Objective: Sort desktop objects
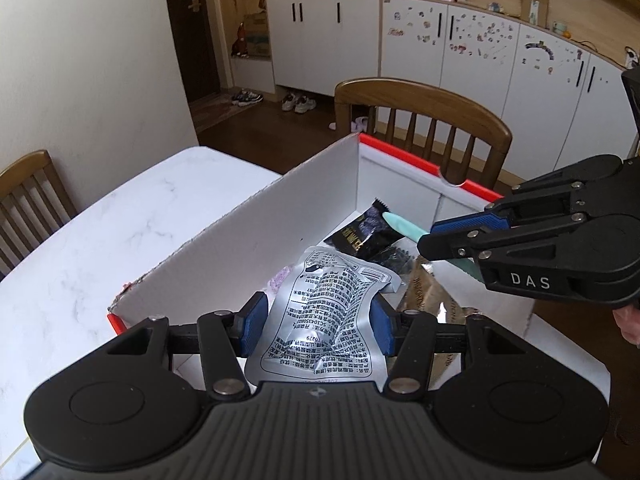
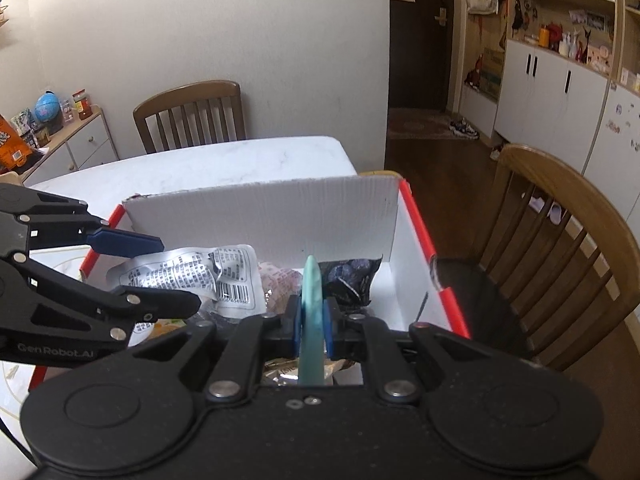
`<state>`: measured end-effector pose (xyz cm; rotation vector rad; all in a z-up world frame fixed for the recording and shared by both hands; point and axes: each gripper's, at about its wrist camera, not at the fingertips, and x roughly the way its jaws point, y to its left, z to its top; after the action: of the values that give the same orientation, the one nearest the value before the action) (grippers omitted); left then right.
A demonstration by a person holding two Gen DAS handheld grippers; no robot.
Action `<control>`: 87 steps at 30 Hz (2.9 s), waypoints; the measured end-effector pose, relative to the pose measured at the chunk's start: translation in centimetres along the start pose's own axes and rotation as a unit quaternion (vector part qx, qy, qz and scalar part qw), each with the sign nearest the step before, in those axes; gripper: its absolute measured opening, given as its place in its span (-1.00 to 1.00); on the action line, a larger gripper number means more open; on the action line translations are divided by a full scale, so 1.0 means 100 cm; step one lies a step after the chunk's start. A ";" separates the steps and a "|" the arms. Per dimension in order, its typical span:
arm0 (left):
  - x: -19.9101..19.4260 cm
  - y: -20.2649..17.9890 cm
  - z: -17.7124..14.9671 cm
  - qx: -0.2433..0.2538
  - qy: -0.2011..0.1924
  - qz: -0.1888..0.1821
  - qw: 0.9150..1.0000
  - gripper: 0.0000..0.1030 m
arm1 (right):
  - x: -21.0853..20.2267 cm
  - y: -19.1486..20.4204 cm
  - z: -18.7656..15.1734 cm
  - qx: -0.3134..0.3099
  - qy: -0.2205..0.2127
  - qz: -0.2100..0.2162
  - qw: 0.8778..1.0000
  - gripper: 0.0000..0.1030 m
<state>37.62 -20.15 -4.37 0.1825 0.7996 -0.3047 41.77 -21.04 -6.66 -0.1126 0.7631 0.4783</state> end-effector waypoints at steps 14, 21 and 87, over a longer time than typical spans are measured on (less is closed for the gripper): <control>0.020 0.008 -0.003 -0.009 0.035 0.004 0.999 0.03 | 0.022 -0.001 -0.004 0.012 0.027 0.005 1.000 -0.79; 0.028 0.011 -0.006 -0.011 0.060 -0.002 0.998 0.03 | 0.030 0.001 -0.006 0.011 0.042 0.006 0.999 -0.80; -0.104 0.018 -0.023 -0.085 -0.038 -0.011 0.996 0.66 | -0.075 0.038 -0.014 0.019 -0.033 0.035 0.999 0.02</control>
<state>29.88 -15.73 1.69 0.0021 0.7492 -0.2611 34.49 -20.87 -2.21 -0.0348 0.7122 0.5307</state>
